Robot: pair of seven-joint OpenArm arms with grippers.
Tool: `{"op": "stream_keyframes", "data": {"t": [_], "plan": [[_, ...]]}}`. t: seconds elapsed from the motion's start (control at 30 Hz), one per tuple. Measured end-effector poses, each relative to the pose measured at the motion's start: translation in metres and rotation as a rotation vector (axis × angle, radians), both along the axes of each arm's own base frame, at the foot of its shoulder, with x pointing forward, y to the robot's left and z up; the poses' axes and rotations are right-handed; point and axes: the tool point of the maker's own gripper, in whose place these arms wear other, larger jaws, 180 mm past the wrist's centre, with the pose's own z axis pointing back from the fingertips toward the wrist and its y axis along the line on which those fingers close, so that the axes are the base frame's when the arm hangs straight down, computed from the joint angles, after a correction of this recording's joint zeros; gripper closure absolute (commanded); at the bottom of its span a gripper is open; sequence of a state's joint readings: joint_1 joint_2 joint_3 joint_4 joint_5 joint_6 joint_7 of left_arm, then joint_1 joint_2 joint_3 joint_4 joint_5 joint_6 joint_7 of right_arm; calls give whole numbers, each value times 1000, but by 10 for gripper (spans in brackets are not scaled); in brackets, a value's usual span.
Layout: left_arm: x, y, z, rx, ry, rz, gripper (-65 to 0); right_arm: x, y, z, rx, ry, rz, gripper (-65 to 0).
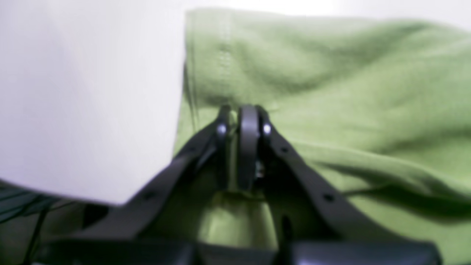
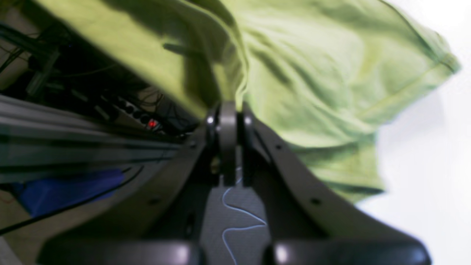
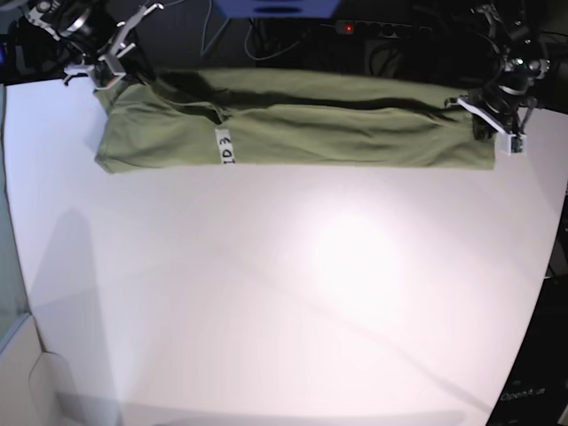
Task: Fold the T-shirt properly
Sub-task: 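Hold the folded strip's ends with both grippers and smooth it flat, then pull both grippers apart, stretching the strip lengthwise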
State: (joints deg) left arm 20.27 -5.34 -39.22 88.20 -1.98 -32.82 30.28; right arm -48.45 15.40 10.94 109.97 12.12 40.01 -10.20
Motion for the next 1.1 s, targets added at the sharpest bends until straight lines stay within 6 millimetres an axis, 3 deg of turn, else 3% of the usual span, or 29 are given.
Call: {"op": "stream_keyframes", "data": {"t": [0.37,0.83,1.1], "plan": [[9,4,-1,28,0,-11,-37,-1,-22,-43,12,84,-84,-7],[12,4,-1,28,-4,-10,-37,13,-18,-49,50,64,-123,-7],[21,-1,-2,17,-12,2,-37,45,-25,-52,14,67,-117,-7]]}}
